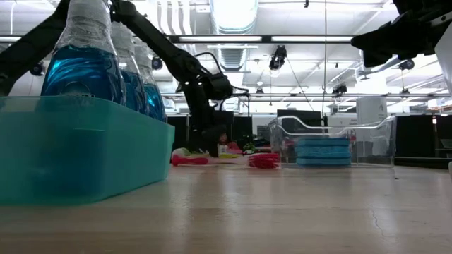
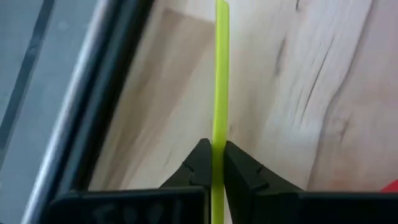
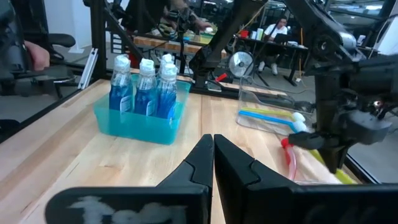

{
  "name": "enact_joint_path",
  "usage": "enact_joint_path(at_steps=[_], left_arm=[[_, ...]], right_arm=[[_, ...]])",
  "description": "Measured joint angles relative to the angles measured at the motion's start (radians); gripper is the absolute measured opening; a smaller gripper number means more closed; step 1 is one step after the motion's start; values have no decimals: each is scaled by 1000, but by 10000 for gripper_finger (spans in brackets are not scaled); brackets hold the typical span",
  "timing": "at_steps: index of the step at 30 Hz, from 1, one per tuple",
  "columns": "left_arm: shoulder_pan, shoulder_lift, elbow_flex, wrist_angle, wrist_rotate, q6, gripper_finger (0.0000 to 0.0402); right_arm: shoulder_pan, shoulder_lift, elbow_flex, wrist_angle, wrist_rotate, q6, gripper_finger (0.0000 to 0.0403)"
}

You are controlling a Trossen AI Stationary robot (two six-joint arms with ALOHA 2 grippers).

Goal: Pick & Place Kitchen Sink Supplies
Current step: Put the green dishwashing brush into the left transparent bin

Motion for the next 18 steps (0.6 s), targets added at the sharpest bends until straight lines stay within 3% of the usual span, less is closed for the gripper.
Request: enact_joint_path(at_steps=[10, 18], left_arm=[[-2, -130, 13, -36, -17, -55, 19], [-2, -345, 12, -119, -52, -104, 18]], right_arm=[[0, 0, 0, 0, 0, 0, 8], [0, 0, 0, 0, 0, 1, 8]])
